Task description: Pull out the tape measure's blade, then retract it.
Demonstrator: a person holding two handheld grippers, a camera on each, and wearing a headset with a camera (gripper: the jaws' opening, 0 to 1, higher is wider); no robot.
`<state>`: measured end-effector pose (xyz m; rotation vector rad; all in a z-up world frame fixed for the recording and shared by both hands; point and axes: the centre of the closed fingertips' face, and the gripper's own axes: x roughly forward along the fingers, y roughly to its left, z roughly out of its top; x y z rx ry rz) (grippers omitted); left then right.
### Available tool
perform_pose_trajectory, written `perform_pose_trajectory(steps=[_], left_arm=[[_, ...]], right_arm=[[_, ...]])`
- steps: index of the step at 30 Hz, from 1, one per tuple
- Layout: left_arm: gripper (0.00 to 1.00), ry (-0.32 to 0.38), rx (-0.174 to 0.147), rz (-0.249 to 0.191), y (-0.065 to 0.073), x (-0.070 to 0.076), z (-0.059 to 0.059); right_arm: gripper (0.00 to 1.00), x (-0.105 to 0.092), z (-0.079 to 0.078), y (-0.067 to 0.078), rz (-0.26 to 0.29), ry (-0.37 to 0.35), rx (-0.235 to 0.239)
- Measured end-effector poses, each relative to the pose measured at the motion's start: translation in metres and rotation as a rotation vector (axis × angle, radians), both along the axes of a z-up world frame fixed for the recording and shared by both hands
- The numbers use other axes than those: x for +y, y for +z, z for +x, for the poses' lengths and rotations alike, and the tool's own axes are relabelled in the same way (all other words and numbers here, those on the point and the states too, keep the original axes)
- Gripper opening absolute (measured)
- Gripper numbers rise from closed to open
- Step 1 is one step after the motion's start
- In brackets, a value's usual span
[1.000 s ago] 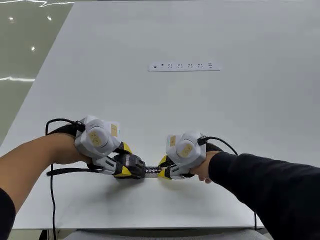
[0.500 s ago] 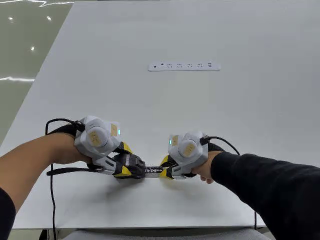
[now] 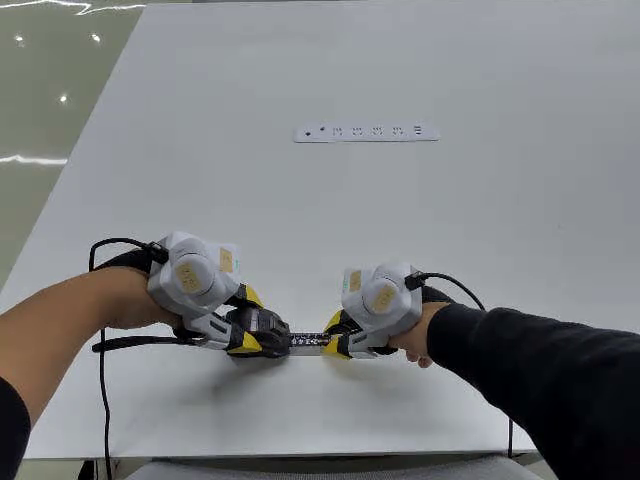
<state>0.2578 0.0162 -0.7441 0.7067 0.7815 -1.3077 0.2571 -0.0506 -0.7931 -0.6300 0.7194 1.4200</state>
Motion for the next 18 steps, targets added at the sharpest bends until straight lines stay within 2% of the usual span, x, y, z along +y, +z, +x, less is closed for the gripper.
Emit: perform_pose_trajectory(steps=[18], left_arm=[[0.28,0.004,-0.002,-0.006,-0.0003,0.0000,0.0007]], right_arm=[[0.09,-0.0070,0.0019,-0.0007,-0.011,0.000,0.001]])
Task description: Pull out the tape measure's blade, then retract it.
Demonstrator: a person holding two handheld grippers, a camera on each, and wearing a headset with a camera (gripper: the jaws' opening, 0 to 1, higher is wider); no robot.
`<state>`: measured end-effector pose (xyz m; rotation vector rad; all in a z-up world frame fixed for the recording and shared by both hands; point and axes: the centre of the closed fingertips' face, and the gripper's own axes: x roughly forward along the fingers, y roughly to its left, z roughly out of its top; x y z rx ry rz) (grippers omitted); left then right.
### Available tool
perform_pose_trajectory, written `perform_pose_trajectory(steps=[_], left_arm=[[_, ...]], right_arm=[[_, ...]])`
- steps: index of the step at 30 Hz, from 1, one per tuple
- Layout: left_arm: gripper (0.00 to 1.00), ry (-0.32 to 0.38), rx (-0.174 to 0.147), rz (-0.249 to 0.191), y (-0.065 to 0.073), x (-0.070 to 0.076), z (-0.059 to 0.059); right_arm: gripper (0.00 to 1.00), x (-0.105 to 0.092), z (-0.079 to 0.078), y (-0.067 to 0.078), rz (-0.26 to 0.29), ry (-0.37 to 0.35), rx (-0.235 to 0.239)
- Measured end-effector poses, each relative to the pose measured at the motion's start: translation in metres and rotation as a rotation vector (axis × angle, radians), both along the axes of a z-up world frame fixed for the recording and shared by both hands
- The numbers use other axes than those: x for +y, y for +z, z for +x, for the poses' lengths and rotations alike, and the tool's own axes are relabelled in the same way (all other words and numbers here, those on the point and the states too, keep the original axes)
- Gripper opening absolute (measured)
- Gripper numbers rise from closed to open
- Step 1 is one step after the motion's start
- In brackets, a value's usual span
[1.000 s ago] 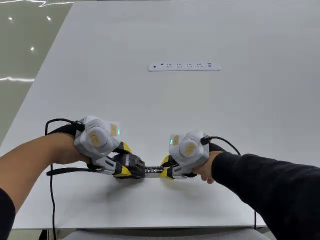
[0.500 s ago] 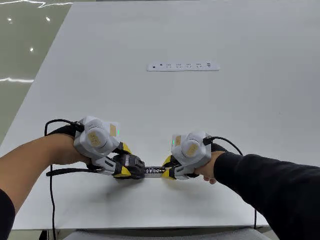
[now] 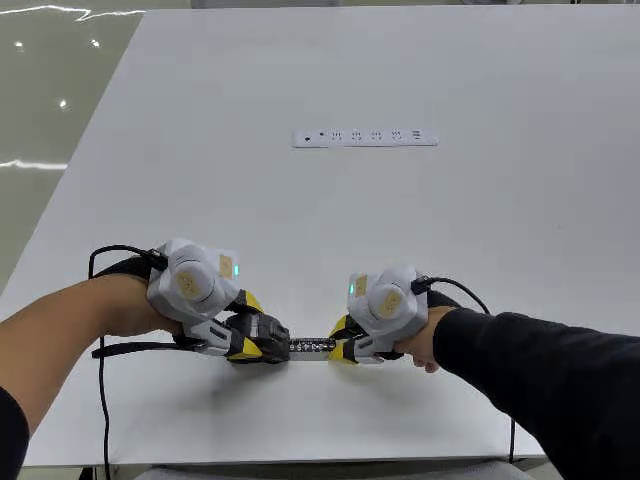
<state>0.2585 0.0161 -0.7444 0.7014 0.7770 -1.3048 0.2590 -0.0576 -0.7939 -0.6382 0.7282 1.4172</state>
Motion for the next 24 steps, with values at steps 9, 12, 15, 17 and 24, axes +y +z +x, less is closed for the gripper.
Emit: perform_pose_trajectory(steps=[9,12,15,17,24], left_arm=[[0.28,0.003,-0.002,-0.001,-0.0001,0.0003,0.0004],[0.28,0.002,-0.002,0.001,-0.0002,0.0004,0.0004],[0.28,0.002,-0.002,0.001,-0.0002,0.0008,0.0003],[0.28,0.003,-0.003,0.001,-0.0002,0.0008,0.0000],[0.28,0.005,-0.004,-0.002,-0.0001,0.0005,-0.0002]], right_arm=[[0.09,-0.0045,0.0003,-0.0001,-0.004,-0.007,0.002],[0.09,-0.0056,0.0005,-0.0001,-0.003,-0.007,0.002],[0.09,-0.0062,0.0004,0.0001,-0.003,-0.010,0.002],[0.09,-0.0072,0.0005,-0.0001,-0.004,-0.010,0.002],[0.09,-0.0104,0.0003,-0.0003,-0.005,-0.016,0.005]])
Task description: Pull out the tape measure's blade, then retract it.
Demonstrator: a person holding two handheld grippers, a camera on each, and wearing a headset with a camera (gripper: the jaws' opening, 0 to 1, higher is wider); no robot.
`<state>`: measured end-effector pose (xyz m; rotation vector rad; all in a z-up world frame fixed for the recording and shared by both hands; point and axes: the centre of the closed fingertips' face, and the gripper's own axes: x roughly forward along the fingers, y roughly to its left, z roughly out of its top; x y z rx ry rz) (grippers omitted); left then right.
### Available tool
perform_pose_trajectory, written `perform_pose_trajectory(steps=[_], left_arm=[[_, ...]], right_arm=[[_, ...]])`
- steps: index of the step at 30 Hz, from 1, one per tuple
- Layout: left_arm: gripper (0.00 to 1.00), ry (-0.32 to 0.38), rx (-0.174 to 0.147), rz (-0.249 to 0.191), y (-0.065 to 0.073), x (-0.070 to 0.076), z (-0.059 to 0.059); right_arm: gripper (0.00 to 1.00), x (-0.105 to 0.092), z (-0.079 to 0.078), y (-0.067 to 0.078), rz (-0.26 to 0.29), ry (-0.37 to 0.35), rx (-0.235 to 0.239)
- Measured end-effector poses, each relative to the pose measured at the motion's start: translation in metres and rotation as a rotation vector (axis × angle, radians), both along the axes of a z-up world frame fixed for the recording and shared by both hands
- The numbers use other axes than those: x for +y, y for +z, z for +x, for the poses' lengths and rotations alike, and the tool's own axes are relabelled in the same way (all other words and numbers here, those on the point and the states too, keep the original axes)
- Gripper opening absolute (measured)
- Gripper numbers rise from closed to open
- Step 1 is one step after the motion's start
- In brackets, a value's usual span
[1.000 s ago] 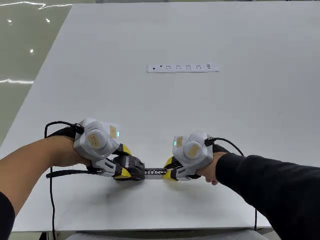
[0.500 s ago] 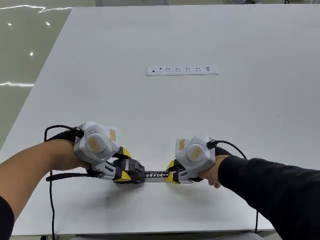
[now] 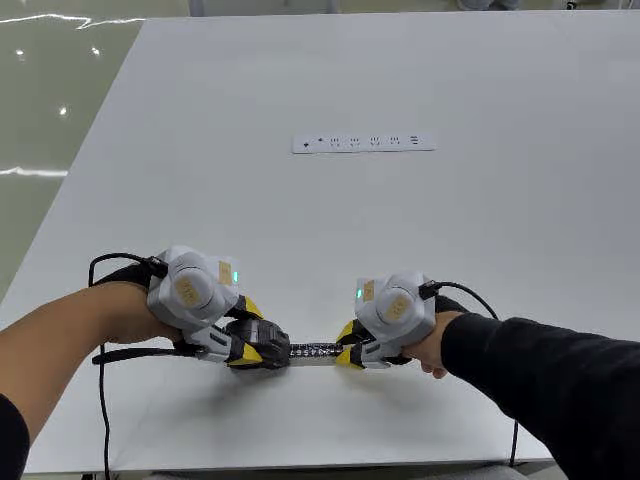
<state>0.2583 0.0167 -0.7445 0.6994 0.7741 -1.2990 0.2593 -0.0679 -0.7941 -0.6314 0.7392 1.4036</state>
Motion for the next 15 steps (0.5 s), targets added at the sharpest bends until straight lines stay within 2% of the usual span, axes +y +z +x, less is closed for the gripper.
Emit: perform_pose_trajectory(steps=[15], left_arm=[[0.28,0.002,0.000,-0.002,-0.0001,-0.0007,0.0003]], right_arm=[[0.09,-0.0055,0.0006,0.0006,0.001,-0.009,0.001]])
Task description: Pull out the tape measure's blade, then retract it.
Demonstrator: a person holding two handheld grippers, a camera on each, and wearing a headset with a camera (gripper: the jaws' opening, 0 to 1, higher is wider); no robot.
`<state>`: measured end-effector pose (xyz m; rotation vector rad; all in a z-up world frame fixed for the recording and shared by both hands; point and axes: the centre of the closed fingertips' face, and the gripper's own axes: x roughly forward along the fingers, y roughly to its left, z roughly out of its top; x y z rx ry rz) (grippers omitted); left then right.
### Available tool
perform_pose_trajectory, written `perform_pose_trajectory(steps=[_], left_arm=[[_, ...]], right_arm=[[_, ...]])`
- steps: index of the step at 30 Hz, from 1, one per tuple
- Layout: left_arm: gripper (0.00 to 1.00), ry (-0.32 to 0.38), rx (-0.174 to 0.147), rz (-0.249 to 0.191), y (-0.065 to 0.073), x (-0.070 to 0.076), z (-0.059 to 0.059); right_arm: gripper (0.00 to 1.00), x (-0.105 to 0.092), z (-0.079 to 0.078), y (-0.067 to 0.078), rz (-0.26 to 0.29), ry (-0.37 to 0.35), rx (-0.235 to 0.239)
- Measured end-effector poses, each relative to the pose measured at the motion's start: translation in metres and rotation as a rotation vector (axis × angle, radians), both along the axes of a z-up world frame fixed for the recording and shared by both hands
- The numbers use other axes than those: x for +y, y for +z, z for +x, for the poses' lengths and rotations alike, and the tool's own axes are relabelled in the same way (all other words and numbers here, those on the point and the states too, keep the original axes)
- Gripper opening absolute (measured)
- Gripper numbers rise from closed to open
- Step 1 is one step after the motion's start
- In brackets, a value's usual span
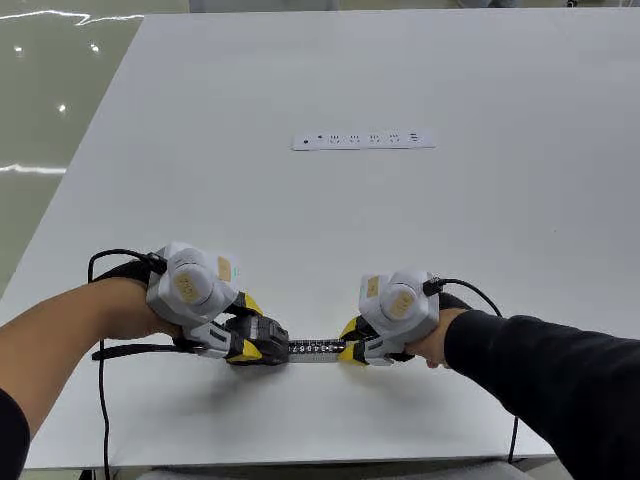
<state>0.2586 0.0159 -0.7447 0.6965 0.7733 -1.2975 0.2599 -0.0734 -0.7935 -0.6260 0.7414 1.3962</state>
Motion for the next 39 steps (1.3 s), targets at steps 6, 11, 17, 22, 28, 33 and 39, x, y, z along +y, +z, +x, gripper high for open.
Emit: perform_pose_trajectory(steps=[6,11,17,22,28,33,39], left_arm=[[0.28,0.000,0.001,0.000,0.000,0.000,0.000],[0.28,0.000,0.000,0.000,0.000,-0.001,0.000],[0.28,0.002,0.000,-0.002,0.000,-0.001,0.000],[0.28,0.004,-0.001,-0.005,0.000,-0.001,0.000],[0.28,0.002,-0.001,-0.004,0.000,-0.001,-0.001],[0.28,0.002,-0.001,-0.004,0.001,-0.001,-0.001],[0.28,0.003,-0.002,-0.004,0.001,-0.001,-0.002]], right_arm=[[0.09,-0.003,0.000,0.000,0.000,-0.003,0.001],[0.09,-0.003,0.000,0.000,0.000,-0.003,0.001],[0.09,-0.008,-0.001,0.000,0.000,-0.002,0.000],[0.09,-0.010,0.000,0.000,0.000,-0.006,-0.003],[0.09,-0.013,-0.001,0.000,-0.001,-0.010,0.000],[0.09,-0.014,-0.001,0.000,-0.003,-0.016,0.006],[0.09,-0.016,-0.001,0.000,-0.005,-0.015,0.003]])
